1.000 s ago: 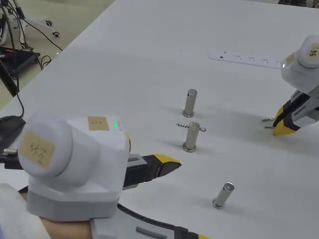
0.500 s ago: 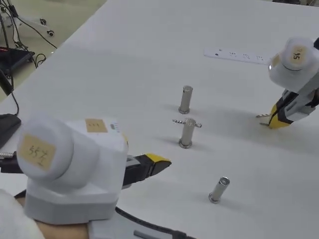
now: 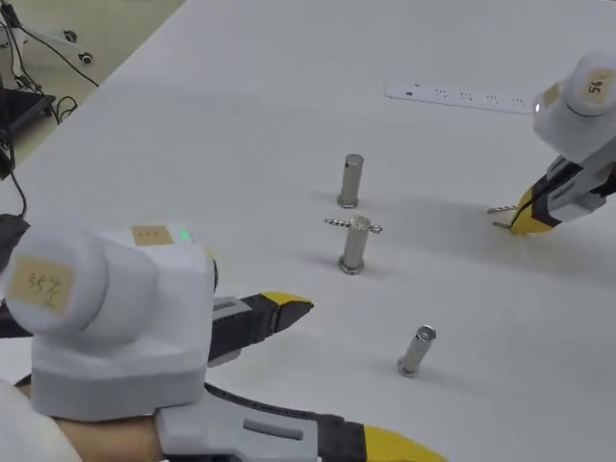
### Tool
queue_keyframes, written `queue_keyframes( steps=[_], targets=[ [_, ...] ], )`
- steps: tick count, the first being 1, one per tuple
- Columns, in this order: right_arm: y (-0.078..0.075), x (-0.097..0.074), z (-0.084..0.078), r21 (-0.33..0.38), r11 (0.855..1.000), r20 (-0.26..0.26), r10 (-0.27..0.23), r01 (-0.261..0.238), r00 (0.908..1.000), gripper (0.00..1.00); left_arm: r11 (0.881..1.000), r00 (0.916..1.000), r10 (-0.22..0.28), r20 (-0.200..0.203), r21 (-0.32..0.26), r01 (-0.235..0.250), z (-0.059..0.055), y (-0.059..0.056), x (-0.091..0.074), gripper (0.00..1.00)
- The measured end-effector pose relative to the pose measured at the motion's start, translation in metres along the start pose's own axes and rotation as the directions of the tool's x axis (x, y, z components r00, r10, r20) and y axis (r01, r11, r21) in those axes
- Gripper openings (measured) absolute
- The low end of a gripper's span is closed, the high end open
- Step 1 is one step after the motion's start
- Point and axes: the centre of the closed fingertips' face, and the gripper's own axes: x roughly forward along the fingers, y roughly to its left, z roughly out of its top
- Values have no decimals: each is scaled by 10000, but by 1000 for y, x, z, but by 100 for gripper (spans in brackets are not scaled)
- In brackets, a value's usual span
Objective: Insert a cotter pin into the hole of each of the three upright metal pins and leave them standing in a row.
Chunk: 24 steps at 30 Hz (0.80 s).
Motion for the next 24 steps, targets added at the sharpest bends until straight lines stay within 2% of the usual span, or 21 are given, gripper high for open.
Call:
queue_keyframes(
  steps=[6,11,24],
  targets=[
    [-2,-3,-3,-644,9958,-188,-661,647,9976,2,10000,10000,-9,60,49,9,4,-1,-1,99],
    [5,-13,2,-593,9949,254,-797,810,9965,2,9997,9996,238,144,-38,-238,6,2,0,99],
    [16,-42,7,-412,9880,1100,-1436,1489,9835,2,9997,9998,205,8,108,-205,5,0,0,98]
  ],
)
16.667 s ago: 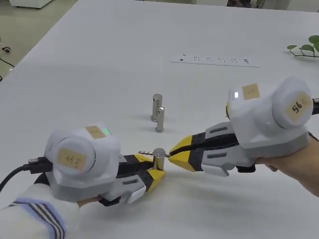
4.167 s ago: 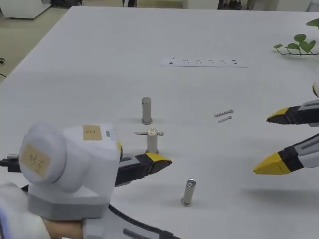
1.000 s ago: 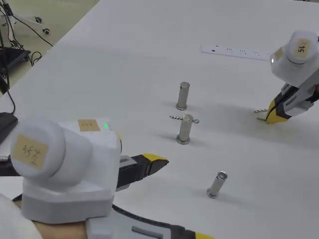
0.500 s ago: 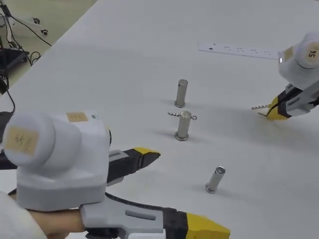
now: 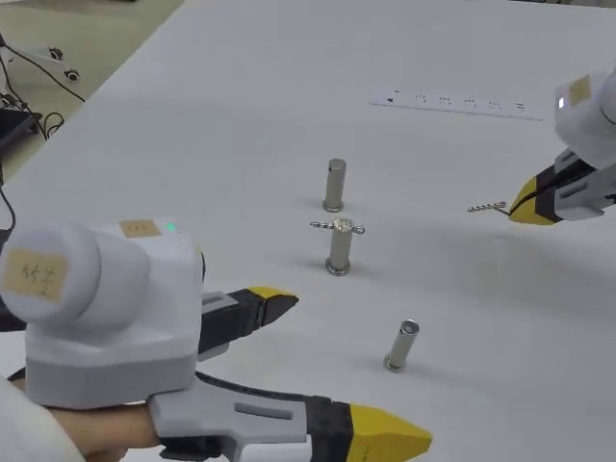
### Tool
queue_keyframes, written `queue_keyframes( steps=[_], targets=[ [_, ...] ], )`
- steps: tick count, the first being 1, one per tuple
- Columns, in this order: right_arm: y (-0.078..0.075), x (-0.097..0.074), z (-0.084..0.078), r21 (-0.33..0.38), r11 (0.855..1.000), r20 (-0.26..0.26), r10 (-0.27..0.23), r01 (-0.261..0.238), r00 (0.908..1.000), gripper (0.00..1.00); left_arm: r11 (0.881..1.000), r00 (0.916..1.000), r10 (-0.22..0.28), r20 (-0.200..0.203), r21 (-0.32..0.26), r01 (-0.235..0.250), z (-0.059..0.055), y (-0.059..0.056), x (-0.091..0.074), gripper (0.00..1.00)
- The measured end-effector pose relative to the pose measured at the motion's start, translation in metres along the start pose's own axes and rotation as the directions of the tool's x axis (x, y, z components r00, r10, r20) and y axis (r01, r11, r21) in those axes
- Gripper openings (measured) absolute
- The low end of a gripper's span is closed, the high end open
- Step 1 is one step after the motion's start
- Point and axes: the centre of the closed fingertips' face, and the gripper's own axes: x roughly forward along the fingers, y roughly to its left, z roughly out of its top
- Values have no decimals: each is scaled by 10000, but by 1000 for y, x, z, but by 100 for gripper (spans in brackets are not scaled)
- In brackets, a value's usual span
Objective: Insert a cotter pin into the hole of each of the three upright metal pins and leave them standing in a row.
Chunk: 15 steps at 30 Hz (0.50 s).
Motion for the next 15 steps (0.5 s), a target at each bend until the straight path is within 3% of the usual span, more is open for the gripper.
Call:
queue_keyframes(
  steps=[8,9,15],
  targets=[
    [10,-17,14,-38,9997,969,-218,223,9951,2,10000,10000,43,19,-56,-43,4,2,0,98],
    [13,-20,19,113,9996,1292,-289,277,9912,2,9999,9999,113,30,-123,-112,5,4,0,98],
    [25,-36,36,-78,9980,2125,-598,629,9753,2,9995,9997,207,150,-247,-203,12,8,0,97]
  ],
)
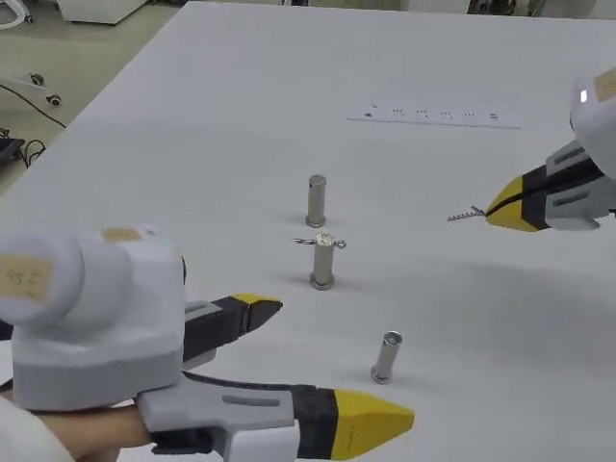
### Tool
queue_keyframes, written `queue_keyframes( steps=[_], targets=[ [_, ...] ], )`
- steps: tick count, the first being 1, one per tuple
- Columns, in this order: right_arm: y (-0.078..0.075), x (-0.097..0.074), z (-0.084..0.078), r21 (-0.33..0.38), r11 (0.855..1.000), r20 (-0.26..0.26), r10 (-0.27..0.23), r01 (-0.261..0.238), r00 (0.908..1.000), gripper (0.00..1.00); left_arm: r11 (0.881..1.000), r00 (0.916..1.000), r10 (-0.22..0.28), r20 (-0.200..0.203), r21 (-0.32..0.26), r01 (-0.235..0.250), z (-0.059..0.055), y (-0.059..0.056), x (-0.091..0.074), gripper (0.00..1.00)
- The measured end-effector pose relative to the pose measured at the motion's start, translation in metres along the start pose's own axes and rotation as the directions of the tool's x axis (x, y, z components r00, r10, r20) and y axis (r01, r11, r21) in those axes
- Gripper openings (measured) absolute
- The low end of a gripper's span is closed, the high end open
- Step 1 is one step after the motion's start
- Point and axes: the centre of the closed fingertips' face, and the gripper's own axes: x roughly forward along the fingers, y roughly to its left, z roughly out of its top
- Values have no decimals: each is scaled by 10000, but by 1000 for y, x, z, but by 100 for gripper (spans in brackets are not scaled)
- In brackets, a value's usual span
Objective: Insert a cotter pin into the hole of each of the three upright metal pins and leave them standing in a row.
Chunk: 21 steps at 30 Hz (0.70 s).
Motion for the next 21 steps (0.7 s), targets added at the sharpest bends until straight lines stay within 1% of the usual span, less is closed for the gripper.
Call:
queue_keyframes(
  steps=[3,4,5,7,9,11,12,13,15,16,18,21],
  targets=[
    [7,-6,9,-22,9999,379,-129,130,9992,2,10000,10000,-2,87,42,1,5,0,1,96],
    [9,-7,11,-19,9999,464,-164,165,9988,2,9999,9999,50,101,90,-51,6,1,2,96],
    [12,-9,12,-80,9998,562,-197,202,9982,2,9995,9998,192,92,256,-195,7,4,2,96],
    [16,-11,13,-154,9995,647,-252,263,9976,2,9991,9998,185,22,384,-186,8,5,3,95],
    [23,-14,17,-289,9990,838,-306,331,9960,2,9990,9999,162,50,407,-164,9,5,4,94],
    [29,-16,24,-312,9990,1218,-292,332,9921,2,9986,9998,121,157,512,-129,13,5,5,90],
    [31,-18,28,-327,9986,1388,-367,416,9896,2,9983,9998,93,182,574,-104,15,5,6,88],
    [33,-19,30,-348,9983,1477,-402,458,9882,2,9983,9998,91,176,575,-101,16,5,7,88],
    [39,-22,38,-372,9978,1693,-485,556,9844,2,9988,9998,90,197,486,-99,19,6,9,87],
    [41,-23,42,-367,9976,1865,-510,588,9811,2,9992,9997,55,236,403,-65,21,6,10,86],
    [46,-25,48,-361,9971,2037,-585,672,9773,2,9998,9994,-54,350,192,47,26,4,12,82],
    [53,-28,55,-424,9959,2273,-681,798,9714,2,9999,9988,-117,486,131,110,32,3,15,81]
  ],
)
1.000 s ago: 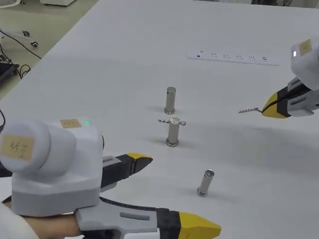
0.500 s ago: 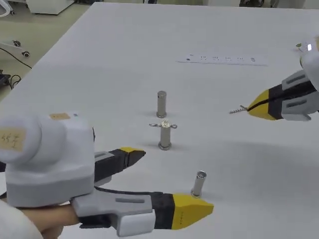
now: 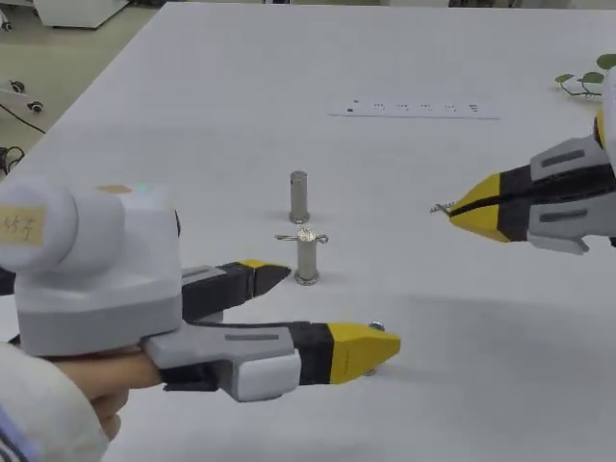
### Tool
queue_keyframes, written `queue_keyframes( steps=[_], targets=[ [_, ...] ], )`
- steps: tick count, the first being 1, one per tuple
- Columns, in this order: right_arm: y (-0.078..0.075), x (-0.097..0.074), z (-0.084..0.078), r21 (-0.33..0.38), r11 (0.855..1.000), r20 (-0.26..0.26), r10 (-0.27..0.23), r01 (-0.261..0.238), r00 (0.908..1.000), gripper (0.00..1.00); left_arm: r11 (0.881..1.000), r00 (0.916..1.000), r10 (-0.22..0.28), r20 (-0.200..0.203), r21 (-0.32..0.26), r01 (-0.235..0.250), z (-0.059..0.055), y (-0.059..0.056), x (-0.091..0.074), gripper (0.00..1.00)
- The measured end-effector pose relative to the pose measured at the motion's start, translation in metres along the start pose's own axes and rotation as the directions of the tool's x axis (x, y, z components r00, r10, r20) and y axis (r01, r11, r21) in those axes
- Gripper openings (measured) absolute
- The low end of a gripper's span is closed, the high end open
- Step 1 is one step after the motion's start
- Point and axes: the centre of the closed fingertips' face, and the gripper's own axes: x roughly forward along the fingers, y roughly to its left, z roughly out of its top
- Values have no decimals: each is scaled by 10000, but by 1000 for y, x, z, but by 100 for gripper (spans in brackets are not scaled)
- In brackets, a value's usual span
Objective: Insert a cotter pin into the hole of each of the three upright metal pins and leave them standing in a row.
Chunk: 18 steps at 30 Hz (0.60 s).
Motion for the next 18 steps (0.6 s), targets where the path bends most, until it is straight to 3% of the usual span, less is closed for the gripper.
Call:
queue_keyframes(
  steps=[5,9,13,18],
  targets=[
    [13,-1,8,-462,9989,88,-31,35,10000,2,9986,9993,-371,101,-369,375,7,-6,6,71],
    [24,-3,18,-434,9990,359,101,-85,9993,2,9954,9976,-673,142,-670,681,12,-11,12,59],
    [31,-4,31,-401,9990,667,234,-208,9975,2,9845,9956,-884,318,-1495,922,18,-15,18,53],
    [38,-5,39,-669,9975,715,271,-223,9971,2,9760,9940,-1006,433,-1896,1070,23,-17,24,41]
  ],
)
